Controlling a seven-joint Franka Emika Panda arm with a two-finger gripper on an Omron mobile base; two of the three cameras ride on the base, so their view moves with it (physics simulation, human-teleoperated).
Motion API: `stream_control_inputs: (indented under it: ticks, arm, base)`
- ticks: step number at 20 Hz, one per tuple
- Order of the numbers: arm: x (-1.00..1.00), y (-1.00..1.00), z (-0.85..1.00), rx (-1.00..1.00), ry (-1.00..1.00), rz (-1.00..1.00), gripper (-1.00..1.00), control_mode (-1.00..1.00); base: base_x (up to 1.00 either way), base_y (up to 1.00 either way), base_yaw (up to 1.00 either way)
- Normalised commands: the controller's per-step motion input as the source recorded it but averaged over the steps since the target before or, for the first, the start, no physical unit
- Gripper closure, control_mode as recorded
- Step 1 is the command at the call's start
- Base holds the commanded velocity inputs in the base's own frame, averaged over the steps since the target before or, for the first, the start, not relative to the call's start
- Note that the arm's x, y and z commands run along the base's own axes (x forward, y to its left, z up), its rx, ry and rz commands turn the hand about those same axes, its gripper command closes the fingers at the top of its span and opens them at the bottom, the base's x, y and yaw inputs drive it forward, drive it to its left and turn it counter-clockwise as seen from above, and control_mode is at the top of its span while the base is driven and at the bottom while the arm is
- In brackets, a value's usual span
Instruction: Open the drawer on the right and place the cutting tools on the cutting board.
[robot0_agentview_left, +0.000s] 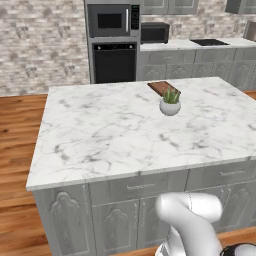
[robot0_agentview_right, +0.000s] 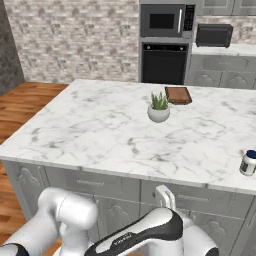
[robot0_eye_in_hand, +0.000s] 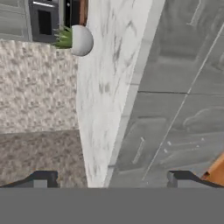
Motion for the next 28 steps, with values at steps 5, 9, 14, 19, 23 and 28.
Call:
stream_control_inputs:
  ticks: [5, 9, 14, 19, 23, 28]
  arm:
    - [0.12, -0.89, -0.51, 0.48, 0.00, -0.38, -1.00, -1.00]
    - [0.55, -0.62, -0.43, 0.10, -0.01, -0.22, -1.00, -1.00]
    - [0.55, -0.46, -0.43, -0.01, -0.01, -0.05, -1.00, -1.00]
    - [0.40, -0.29, -0.56, -0.10, 0.00, 0.00, -1.00, -1.00]
    - [0.33, -0.28, -0.64, -0.09, 0.00, 0.00, -1.00, -1.00]
    - [0.49, -0.17, -0.48, -0.01, -0.01, 0.00, -1.00, -1.00]
  base:
    - [0.00, 0.00, 0.00]
    - [0.00, 0.00, 0.00]
    - [0.00, 0.00, 0.00]
    - [0.00, 0.00, 0.00]
    - [0.00, 0.00, 0.00]
    - [0.00, 0.00, 0.00]
